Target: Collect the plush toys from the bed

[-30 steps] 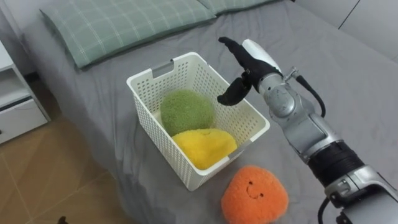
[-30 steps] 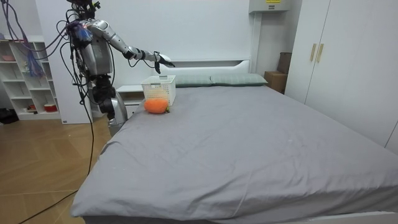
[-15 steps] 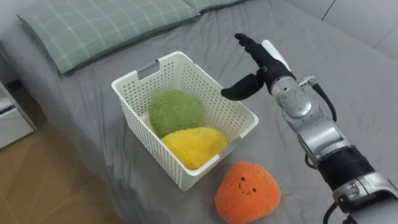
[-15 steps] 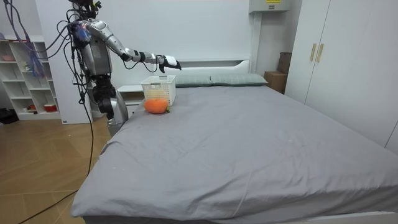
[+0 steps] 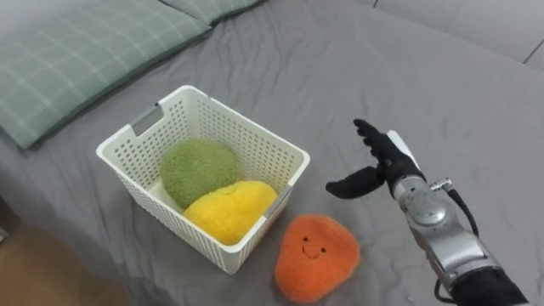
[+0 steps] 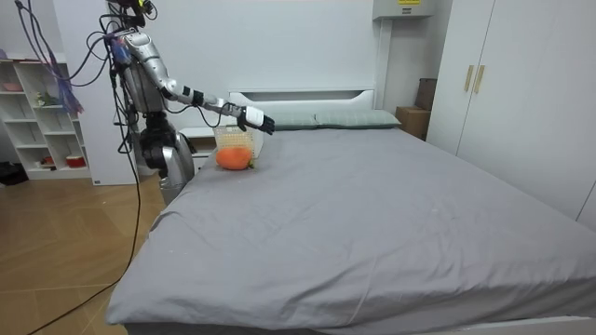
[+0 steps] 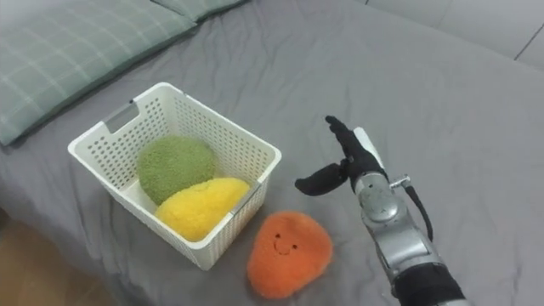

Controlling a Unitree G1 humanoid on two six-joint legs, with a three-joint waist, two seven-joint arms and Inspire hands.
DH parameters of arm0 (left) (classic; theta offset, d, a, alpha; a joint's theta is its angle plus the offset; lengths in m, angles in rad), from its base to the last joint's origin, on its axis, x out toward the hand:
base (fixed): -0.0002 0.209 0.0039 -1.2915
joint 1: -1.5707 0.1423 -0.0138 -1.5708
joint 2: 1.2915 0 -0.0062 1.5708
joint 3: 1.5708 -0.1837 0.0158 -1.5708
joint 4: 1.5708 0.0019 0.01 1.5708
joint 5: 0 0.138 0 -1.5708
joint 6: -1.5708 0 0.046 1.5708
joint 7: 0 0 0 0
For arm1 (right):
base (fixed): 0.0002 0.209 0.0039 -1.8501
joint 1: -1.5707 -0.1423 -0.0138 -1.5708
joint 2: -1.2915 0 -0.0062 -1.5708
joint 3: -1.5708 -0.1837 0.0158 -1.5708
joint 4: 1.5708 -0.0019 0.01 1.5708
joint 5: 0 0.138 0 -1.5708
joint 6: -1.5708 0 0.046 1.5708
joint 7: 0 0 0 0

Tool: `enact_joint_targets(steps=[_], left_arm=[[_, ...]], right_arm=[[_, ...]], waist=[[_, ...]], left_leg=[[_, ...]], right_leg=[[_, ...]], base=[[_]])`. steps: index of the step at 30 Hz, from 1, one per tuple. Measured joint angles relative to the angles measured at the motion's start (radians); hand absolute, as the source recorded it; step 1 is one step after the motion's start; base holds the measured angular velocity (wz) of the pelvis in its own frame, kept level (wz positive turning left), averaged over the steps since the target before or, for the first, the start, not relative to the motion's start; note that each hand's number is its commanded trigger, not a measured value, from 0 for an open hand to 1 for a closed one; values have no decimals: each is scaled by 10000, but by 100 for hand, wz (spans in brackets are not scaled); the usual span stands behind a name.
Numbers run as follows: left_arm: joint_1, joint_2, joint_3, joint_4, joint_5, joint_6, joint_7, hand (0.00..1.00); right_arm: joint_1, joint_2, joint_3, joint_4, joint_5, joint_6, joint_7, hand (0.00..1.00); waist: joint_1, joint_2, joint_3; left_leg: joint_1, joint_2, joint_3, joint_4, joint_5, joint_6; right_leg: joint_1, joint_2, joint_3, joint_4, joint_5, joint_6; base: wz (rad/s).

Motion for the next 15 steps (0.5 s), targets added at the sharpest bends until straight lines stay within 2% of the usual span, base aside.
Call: enact_joint_targets(steps=[6,9,10,13,15], left_arm=[[122,-43,-26,98,-565,-63,19,0],[126,-113,-207,80,-565,-118,120,0],[118,-128,-247,81,-561,-237,125,0],[120,-127,-300,81,-553,-443,167,0],[167,-117,-299,81,-552,-448,189,0]], right_arm=[[705,273,29,397,-495,13,369,0],[1144,493,57,399,-930,17,696,0],[1217,509,226,518,-952,16,850,0],[1215,781,247,1230,-1202,22,1249,0],[1215,899,248,1483,-1283,25,1438,0]], waist=[[-477,0,-4],[-526,24,-14],[-533,26,-16],[-485,22,-18],[-454,19,-20]], left_leg=[[-27,11,74,38,-68,-36],[-33,34,159,27,-80,-42],[-16,34,165,25,-89,-42],[-2,33,188,24,-98,-38],[-23,34,199,25,-100,-35]], right_leg=[[-69,61,50,-7,11,2],[-113,70,76,-9,13,-1],[-110,70,81,-11,13,-1],[-117,66,82,-12,14,-3],[-159,64,82,-8,17,-7]], base=[[-4],[-9],[-6],[-4],[-3]])
